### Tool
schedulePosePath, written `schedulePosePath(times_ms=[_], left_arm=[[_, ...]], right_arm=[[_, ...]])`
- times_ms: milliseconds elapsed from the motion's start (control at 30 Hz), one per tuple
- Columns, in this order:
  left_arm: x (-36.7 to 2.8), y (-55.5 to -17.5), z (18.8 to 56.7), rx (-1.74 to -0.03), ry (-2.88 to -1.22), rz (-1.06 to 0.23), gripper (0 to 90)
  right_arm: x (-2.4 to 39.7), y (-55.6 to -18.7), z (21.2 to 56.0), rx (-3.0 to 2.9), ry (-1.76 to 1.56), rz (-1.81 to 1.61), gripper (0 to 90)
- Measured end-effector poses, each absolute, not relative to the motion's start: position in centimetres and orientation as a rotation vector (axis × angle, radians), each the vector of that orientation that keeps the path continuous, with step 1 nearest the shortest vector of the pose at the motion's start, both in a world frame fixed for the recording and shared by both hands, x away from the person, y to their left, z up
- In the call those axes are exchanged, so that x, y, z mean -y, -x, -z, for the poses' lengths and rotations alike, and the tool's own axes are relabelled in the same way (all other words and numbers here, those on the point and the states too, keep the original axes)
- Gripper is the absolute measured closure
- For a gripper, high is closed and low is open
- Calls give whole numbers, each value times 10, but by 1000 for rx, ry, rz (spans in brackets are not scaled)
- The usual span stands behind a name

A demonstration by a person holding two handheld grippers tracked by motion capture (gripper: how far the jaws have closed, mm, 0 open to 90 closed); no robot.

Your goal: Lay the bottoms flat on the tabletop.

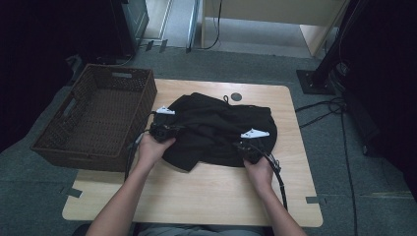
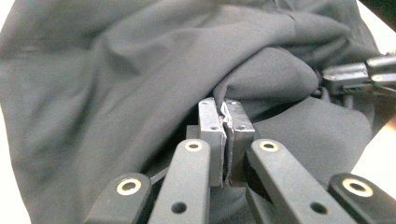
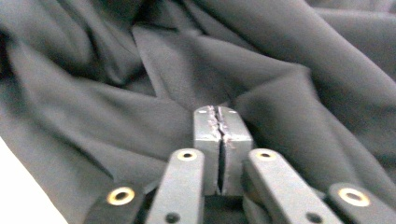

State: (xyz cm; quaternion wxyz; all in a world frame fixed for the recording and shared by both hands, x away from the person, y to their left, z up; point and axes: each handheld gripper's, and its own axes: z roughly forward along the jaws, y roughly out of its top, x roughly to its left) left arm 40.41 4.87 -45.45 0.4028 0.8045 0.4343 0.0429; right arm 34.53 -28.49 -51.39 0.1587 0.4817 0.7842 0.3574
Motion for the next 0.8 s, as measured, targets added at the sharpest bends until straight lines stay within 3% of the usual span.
schedulePosePath(times_ms=[300,800], left_arm=[[-62,-403,450,-1113,-1954,-45,883],[-80,-403,434,-1126,-1909,-83,900]], right_arm=[[311,-348,499,-2213,-1473,-1008,899],[355,-343,472,-2072,-1536,-1038,898]])
